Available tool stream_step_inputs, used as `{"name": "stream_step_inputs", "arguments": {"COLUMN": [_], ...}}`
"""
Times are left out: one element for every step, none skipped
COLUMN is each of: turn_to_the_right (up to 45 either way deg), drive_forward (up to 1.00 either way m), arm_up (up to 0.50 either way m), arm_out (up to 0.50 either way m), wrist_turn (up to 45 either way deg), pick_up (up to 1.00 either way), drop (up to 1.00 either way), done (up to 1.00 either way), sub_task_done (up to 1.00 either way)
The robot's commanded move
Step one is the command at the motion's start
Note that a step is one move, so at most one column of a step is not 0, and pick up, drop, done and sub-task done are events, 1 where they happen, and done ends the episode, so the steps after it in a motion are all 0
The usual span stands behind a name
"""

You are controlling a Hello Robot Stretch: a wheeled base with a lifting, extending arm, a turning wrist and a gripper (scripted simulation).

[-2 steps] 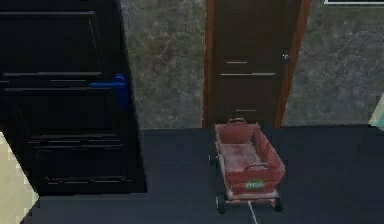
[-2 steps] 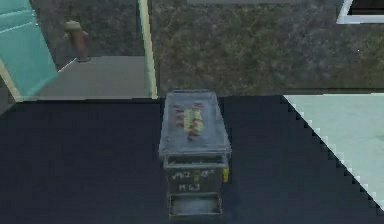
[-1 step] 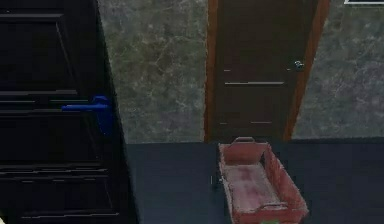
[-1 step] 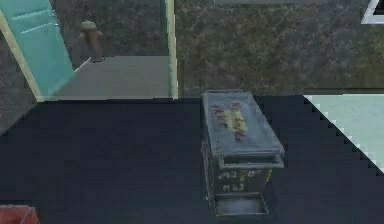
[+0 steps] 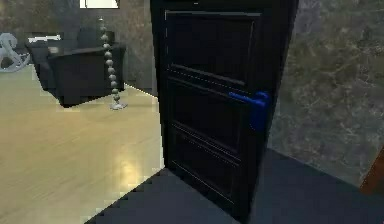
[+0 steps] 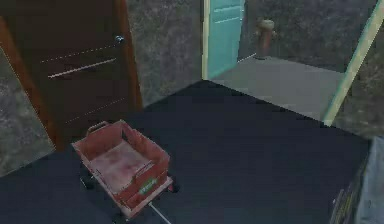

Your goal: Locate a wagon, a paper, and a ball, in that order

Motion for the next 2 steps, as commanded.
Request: {"name": "stream_step_inputs", "arguments": {"turn_to_the_right": [-45.0,-9.0], "drive_forward": [0.00,0.00], "arm_up": [0.00,0.00], "arm_out": [0.00,0.00], "wrist_turn": [0.0,0.0], "pick_up": [0.00,0.00], "drop": [0.00,0.00], "done": [0.00,0.00], "sub_task_done": [0.00,0.00]}}
